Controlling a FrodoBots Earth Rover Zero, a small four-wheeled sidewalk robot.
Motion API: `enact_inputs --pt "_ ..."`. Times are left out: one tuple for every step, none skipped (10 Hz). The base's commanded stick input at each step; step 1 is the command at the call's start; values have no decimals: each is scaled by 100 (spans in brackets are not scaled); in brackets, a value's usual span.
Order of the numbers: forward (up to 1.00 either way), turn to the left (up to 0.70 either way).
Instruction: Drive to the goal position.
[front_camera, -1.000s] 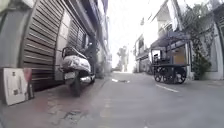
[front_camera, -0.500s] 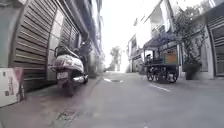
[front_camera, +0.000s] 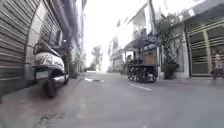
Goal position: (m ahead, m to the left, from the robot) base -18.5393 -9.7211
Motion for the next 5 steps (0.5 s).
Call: enact_inputs --pt "0 -70" --pt "0 -70" --pt "0 -77" --pt "0 -85" --pt "0 -85"
